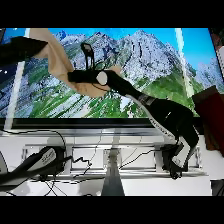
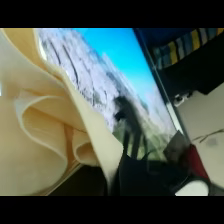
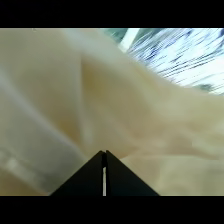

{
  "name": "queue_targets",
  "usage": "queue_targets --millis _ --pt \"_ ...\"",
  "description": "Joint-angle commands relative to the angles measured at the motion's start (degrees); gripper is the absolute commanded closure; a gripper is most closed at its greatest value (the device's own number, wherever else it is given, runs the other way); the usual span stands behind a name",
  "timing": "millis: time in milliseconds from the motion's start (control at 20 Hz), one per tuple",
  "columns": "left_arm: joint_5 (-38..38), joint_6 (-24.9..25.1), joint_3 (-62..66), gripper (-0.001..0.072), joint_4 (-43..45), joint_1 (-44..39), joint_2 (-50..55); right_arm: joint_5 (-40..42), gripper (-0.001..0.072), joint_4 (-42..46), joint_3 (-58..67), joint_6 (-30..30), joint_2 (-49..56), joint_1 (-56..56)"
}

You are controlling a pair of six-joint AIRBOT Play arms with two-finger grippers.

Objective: Fold the clothes and pants, and hang the long-sleeved shirts on hangers.

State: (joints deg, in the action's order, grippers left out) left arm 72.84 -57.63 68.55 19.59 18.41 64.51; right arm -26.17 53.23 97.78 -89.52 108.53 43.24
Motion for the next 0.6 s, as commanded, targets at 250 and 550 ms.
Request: queue_targets --millis 250,550 --pt "-17.5 0.0 -0.5 0.0694 1.7 -29.7 18.2 -29.0 0.0700 13.2 1.3 0.1 -7.8 -26.9" --pt "-36.7 0.1 -0.5 0.0001 -0.7 -44.3 26.0 -42.6 0.0698 13.2 0.3 9.3 -8.5 -42.5"
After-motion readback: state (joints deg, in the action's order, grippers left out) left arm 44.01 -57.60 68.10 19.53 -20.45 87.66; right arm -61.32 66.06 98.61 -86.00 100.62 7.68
